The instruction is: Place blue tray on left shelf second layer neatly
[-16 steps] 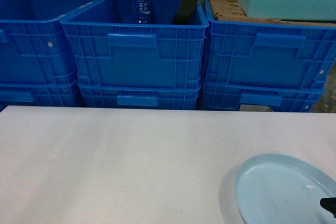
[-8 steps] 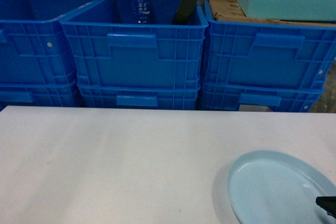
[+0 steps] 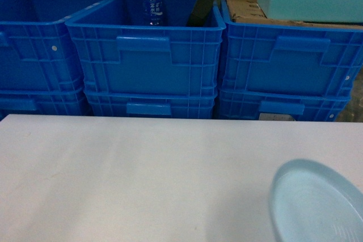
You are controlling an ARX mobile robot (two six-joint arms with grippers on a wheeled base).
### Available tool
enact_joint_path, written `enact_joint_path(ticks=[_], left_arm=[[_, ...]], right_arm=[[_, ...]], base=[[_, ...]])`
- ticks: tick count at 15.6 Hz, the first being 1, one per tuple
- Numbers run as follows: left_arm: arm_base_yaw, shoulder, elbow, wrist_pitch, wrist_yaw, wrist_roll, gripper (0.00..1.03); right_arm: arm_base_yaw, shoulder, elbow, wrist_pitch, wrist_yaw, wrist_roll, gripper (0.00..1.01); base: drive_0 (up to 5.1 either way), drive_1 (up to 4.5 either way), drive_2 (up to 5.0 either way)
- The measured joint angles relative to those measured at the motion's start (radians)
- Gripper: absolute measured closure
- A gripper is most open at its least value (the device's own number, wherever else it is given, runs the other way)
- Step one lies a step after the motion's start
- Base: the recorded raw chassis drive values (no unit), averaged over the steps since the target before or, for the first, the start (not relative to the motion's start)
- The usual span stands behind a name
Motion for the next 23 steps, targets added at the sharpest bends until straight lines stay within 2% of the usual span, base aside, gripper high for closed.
enact_joint_path(ticks=[2,3,5,6,8,9,10,11,12,14,15,18,21,23], left_arm=[[0.000,0.000,0.000,0.000,0.000,0.000,0.05],[0.000,0.000,0.000,0.000,0.000,0.000,0.05],[0.000,0.000,0.000,0.000,0.000,0.000,0.05],[0.000,0.000,0.000,0.000,0.000,0.000,0.05],[0.000,0.000,0.000,0.000,0.000,0.000,0.05],[0.000,0.000,0.000,0.000,0.000,0.000,0.05],[0.000,0.000,0.000,0.000,0.000,0.000,0.05],[0.000,0.000,0.000,0.000,0.000,0.000,0.05],[0.000,0.000,0.000,0.000,0.000,0.000,0.05],[0.000,0.000,0.000,0.000,0.000,0.000,0.05],[0.000,0.000,0.000,0.000,0.000,0.000,0.05],[0.000,0.000,0.000,0.000,0.000,0.000,0.05],[0.000,0.000,0.000,0.000,0.000,0.000,0.05],[0.000,0.000,0.000,0.000,0.000,0.000,0.05]], right_arm=[[0.006,-0.095,-0.021,-0.031,0.006,0.011,0.99],[0.031,-0.192,-0.019,-0.047,0.042,0.003,0.99],[0.110,-0.410,0.034,-0.144,0.169,-0.062,0.99],[0.148,-0.510,0.085,-0.204,0.207,-0.077,0.99],[0.223,-0.703,0.196,-0.267,0.323,-0.143,0.99],[0.262,-0.800,0.211,-0.256,0.411,-0.183,0.99],[0.296,-0.889,0.196,-0.261,0.460,-0.222,0.99],[0.306,-0.944,0.164,-0.264,0.481,-0.248,0.99],[0.301,-1.008,0.105,-0.299,0.489,-0.270,0.99],[0.296,-1.123,0.023,-0.376,0.495,-0.278,0.99],[0.297,-1.171,0.005,-0.372,0.494,-0.285,0.99],[0.290,-1.168,-0.009,-0.346,0.489,-0.305,0.99],[0.283,-1.192,-0.015,-0.331,0.456,-0.304,0.99],[0.283,-1.196,-0.015,-0.334,0.455,-0.304,0.99]], base=[[0.0,0.00,0.0],[0.0,0.00,0.0],[0.0,0.00,0.0],[0.0,0.00,0.0],[0.0,0.00,0.0],[0.0,0.00,0.0],[0.0,0.00,0.0],[0.0,0.00,0.0],[0.0,0.00,0.0],[0.0,0.00,0.0],[0.0,0.00,0.0],[0.0,0.00,0.0],[0.0,0.00,0.0],[0.0,0.00,0.0]])
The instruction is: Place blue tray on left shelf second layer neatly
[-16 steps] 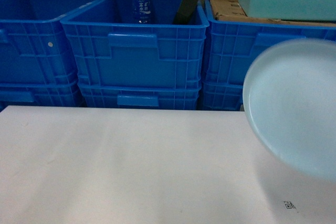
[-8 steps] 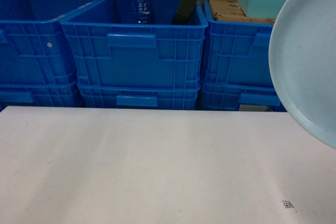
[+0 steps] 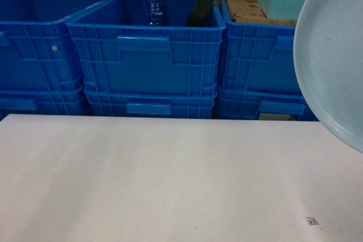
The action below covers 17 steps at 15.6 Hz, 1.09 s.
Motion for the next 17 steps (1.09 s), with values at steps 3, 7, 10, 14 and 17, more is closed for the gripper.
enact_joint_path(ticks=[3,7,10,14,17], left_arm=[[0.000,0.000,0.000,0.000,0.000,0.000,0.05],[0.001,0.000,0.000,0.000,0.000,0.000,0.05],[0.001,0.000,0.000,0.002,-0.002,0.000,0.05],[0.001,0.000,0.000,0.001,0.000,0.000,0.05],[0.001,0.000,0.000,0.000,0.000,0.000,0.05]], right_arm=[[0.000,0.001,0.000,0.000,0.000,0.000,0.99],[0.000,0.001,0.000,0.000,-0.003,0.000,0.99],[0.000,0.001,0.000,-0.004,-0.006,0.000,0.99],[0.000,0.001,0.000,-0.003,-0.005,0.000,0.99],[0.000,0.001,0.000,-0.001,-0.004,0.001,0.99]], base=[[0.0,0.00,0.0],[0.0,0.00,0.0],[0.0,0.00,0.0],[0.0,0.00,0.0],[0.0,0.00,0.0]])
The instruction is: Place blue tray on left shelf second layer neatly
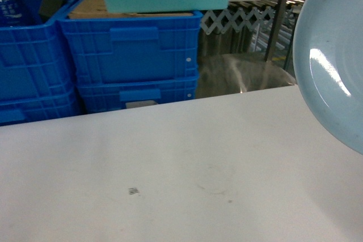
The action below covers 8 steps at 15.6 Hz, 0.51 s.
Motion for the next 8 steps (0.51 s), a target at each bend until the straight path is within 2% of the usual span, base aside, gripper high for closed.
enact_joint_path(ticks=[8], left_arm=[[0.000,0.000,0.000,-0.003,-0.003,0.000,0.05]], right_arm=[[0.000,0.000,0.000,0.003,0.001,0.001,0.99]], base=[[0.0,0.00,0.0]])
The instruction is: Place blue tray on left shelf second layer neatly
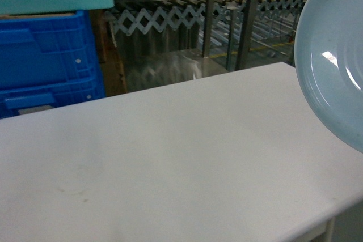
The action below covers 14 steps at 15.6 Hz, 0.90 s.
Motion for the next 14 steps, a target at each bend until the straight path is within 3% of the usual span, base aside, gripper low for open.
enact_joint_path(ticks=[14], left_arm=[[0.000,0.000,0.000,0.002,0.003,0.000,0.05]], right_arm=[[0.000,0.000,-0.001,-0.001,0.000,0.001,0.99]], base=[[0.0,0.00,0.0]])
